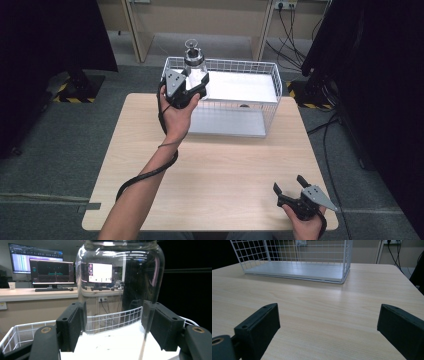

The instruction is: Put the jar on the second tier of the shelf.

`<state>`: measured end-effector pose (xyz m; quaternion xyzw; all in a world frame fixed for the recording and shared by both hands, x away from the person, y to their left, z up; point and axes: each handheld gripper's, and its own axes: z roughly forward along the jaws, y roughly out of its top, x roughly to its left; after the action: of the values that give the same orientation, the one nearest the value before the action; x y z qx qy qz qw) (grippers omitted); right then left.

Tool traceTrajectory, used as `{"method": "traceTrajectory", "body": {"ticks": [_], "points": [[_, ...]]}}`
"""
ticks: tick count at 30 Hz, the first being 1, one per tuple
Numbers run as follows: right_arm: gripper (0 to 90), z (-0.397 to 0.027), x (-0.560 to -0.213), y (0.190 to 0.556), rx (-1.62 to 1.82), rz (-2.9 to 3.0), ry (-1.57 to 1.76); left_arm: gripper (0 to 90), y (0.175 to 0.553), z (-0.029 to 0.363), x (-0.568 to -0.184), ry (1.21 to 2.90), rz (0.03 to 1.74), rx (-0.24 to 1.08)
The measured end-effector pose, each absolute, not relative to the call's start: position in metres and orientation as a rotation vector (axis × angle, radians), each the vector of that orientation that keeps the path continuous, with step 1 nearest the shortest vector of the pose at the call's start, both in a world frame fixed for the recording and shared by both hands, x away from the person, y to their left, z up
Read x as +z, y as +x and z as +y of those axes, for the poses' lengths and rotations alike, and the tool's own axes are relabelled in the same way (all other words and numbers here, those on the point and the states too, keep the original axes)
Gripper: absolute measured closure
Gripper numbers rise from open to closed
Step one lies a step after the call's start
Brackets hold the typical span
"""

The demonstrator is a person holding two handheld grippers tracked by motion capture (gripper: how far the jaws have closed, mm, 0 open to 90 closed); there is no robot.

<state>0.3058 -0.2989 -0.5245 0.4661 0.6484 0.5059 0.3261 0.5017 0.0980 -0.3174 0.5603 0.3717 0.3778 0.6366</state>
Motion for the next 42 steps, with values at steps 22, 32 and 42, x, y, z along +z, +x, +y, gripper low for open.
{"method": "traceTrajectory", "body": {"ticks": [22, 32, 42], "points": [[4.6, -0.299, -0.524, 0.306, 1.332, 1.702, 1.219, 31.9, 0.55, 0.07, -0.311, 1.351, 0.912, 0.883], [4.7, -0.298, -0.525, 0.306, 1.327, 1.709, 1.209, 31.9, 0.566, 0.059, -0.314, 1.384, 0.918, 0.892], [4.7, -0.298, -0.525, 0.306, 1.33, 1.709, 1.209, 31.8, 0.578, 0.044, -0.317, 1.425, 0.912, 0.886]]}}
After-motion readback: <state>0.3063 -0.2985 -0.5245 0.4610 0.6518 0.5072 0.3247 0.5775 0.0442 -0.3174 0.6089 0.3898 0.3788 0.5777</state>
